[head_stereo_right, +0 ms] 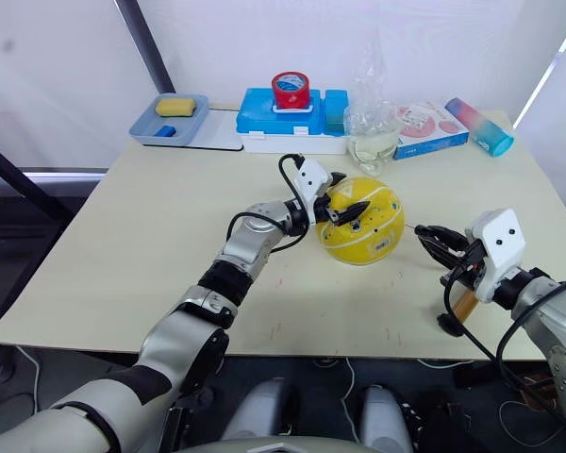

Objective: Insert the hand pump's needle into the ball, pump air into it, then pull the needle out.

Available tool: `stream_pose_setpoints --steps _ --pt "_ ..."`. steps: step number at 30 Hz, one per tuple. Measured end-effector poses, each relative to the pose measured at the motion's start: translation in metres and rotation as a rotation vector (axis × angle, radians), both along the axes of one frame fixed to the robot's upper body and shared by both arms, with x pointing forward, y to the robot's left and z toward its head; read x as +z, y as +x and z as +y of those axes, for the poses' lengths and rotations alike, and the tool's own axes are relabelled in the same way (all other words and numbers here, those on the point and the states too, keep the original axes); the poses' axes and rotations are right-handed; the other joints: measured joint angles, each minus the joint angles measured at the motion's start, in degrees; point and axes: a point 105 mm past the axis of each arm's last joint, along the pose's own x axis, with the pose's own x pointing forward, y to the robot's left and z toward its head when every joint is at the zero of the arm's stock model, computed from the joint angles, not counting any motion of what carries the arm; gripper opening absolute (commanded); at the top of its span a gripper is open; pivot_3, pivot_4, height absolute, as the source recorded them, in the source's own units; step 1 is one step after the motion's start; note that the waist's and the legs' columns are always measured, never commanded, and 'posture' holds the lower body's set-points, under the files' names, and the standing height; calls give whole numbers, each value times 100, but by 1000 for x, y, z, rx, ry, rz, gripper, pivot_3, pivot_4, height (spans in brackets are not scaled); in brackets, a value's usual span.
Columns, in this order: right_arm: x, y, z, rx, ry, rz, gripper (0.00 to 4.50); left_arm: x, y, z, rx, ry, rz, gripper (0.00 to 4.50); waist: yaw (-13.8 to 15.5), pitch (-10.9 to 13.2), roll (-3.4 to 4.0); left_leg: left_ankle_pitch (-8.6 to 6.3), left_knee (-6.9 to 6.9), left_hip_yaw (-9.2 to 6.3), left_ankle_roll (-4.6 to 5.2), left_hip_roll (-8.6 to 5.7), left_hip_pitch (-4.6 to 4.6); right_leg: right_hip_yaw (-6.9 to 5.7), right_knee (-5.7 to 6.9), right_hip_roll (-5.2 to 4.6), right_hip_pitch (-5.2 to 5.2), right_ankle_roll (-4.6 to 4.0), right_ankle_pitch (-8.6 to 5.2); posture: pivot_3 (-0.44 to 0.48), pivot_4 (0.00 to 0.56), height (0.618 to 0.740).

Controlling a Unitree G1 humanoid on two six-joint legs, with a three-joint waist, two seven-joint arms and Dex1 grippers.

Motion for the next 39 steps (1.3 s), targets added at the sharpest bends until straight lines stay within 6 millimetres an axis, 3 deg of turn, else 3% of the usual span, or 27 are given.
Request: stream_pose_setpoints --steps 5,12,19,23,27,32,39 --pt "-16 10 -3 -31 20 -4 307 5 -5 1 -31 -28 -8 4500 -1 5 4 0 -1 4 0 -1 -16 5 0 0 -21 -3 2 0 150 739" --pt "-19 22 -10 -79 48 -51 307 17 -10 5 -71 -30 -17 4500 -7 18 16 0 -14 13 0 -4 -32 16 1 1 -43 -5 3 0 150 739" --pt "-18 32 -16 -101 45 -79 307 52 -23 13 -140 -72 -93 4500 -12 54 25 0 -18 23 0 -5 -41 23 1 1 -54 -6 3 0 150 739" --pt "-23 35 -17 -94 34 -76 307 64 -34 31 -185 -57 -123 4500 -61 56 28 0 -20 32 0 -6 -47 25 2 4 -60 -6 2 0 150 739" --pt "-26 40 -14 -80 37 -77 307 54 -46 54 -211 -13 -93 4500 -132 62 36 1 -21 30 0 -6 -47 29 4 4 -61 -5 3 0 150 739" --pt "-28 54 -11 -78 35 -92 307 35 -82 86 -326 60 -35 4500 -184 81 51 1 -23 37 0 1 -35 52 9 12 -64 -6 3 0 150 739" --pt "-30 70 -15 -121 16 -106 307 26 -111 119 -376 27 29 4500 -134 92 64 1 -23 45 0 0 -34 65 9 12 -68 -6 3 0 150 739"
